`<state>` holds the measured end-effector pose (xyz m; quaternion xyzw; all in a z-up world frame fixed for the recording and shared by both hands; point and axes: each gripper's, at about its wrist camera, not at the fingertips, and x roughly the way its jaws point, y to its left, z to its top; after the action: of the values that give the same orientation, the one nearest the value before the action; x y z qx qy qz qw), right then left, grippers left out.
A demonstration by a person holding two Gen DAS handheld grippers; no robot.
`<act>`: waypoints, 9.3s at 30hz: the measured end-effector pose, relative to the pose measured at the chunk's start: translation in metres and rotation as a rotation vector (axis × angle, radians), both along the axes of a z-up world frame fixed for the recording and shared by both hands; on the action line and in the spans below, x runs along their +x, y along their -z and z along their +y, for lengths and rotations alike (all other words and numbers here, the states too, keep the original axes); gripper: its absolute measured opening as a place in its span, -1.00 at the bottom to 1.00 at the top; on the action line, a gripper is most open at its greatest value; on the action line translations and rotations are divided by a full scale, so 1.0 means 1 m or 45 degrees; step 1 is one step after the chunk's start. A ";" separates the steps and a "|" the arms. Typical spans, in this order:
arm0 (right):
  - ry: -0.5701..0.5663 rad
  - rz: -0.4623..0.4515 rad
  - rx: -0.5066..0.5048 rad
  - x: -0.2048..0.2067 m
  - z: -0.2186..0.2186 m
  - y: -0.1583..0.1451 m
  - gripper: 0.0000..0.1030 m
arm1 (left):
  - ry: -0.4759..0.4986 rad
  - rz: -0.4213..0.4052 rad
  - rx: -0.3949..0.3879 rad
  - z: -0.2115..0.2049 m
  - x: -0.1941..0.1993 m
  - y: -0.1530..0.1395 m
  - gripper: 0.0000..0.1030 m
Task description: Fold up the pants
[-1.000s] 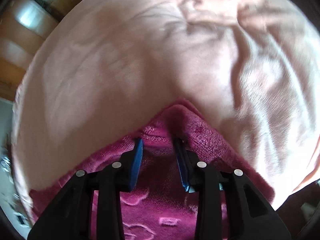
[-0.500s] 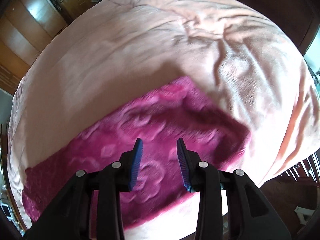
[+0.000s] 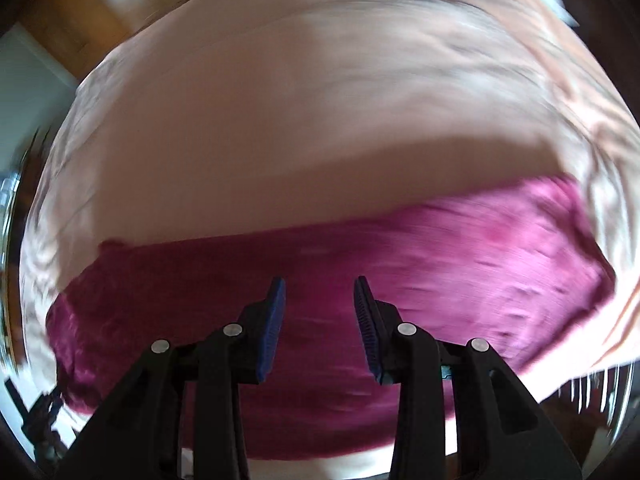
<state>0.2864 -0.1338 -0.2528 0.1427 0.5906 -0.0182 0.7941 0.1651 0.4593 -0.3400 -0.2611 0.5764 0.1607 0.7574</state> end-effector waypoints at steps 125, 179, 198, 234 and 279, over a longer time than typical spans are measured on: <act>1.118 0.002 0.770 -0.210 -0.392 0.126 0.13 | 1.680 -0.014 0.414 -0.629 0.175 0.032 0.23; -0.409 -0.479 -0.177 -0.150 -0.098 -0.071 -0.55 | 1.800 0.269 -0.327 -0.722 0.235 -0.042 0.23; -0.450 -0.287 0.323 -0.150 -0.117 -0.090 -0.15 | 1.339 0.036 -0.448 -0.542 0.221 -0.056 -0.64; -0.353 0.051 0.203 -0.008 -0.069 0.022 -0.13 | 0.782 0.167 -0.387 -0.336 0.145 0.034 -0.38; -0.834 -0.010 0.164 0.028 0.079 0.025 -0.11 | 0.583 0.218 -0.235 -0.337 0.107 0.042 0.15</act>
<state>0.3142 -0.0547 -0.2779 -0.0046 0.6018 0.2759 0.7494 0.2720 0.1225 -0.3822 -0.1774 0.6948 -0.0467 0.6954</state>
